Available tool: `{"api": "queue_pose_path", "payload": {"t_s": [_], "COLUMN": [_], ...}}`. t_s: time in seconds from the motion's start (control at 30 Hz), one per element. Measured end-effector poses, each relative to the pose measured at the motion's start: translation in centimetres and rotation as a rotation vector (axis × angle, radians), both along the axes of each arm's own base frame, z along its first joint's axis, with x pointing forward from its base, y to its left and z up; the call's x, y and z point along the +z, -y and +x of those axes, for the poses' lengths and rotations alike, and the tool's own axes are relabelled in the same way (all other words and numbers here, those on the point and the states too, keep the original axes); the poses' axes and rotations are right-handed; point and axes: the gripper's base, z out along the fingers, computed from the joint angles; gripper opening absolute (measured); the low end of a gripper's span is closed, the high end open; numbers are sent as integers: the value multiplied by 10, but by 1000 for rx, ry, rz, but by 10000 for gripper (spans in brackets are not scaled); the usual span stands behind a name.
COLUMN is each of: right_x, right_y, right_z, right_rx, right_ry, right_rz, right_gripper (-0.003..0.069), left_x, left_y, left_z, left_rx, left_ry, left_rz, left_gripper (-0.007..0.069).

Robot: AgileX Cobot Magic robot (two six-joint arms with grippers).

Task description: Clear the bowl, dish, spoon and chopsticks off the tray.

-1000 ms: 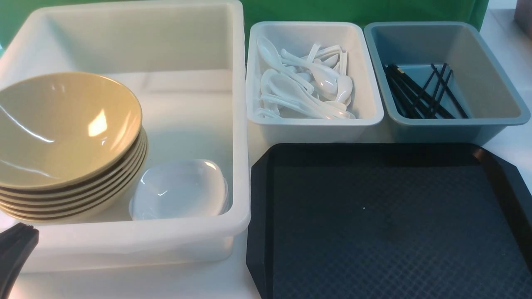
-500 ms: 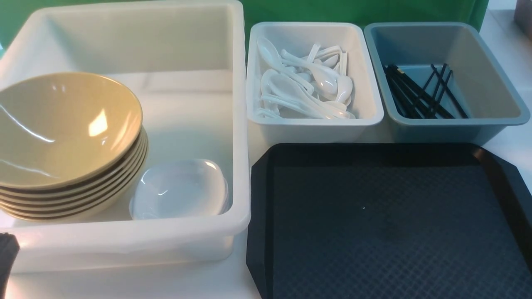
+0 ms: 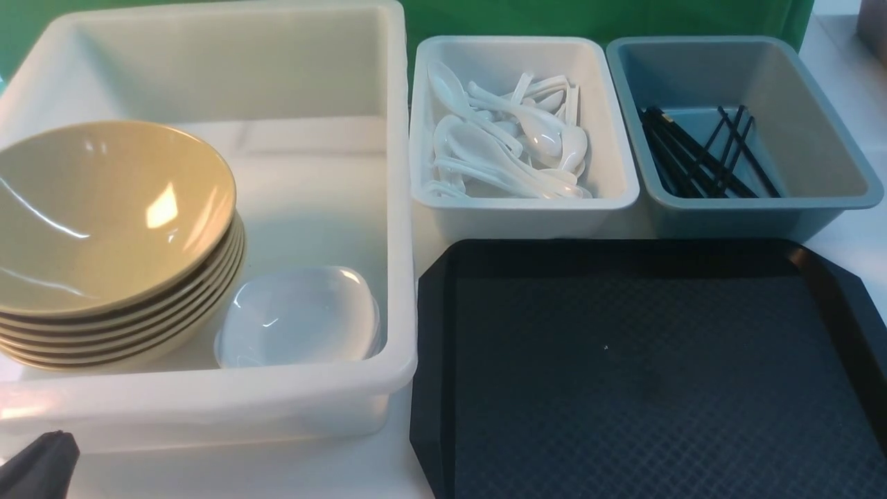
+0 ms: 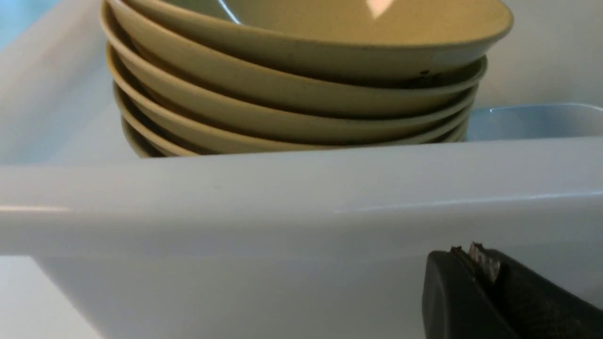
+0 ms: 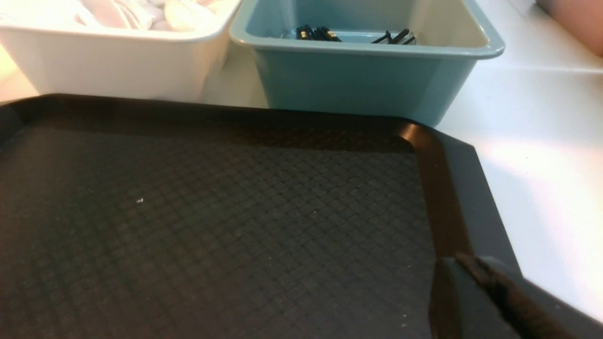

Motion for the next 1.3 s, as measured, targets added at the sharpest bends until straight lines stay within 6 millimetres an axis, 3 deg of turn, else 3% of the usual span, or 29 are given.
{"api": "queue_pose_path", "payload": {"t_s": [1.3], "right_x": [0], "right_y": [0], "right_z": [0], "right_rx": [0], "right_ry": [-1], "right_rz": [-2], "right_gripper": [78], "left_x": [0], "left_y": [1], "left_z": [0], "left_rx": [-15], "left_ry": [-2], "left_rz": [8], "left_gripper": [-8]}}
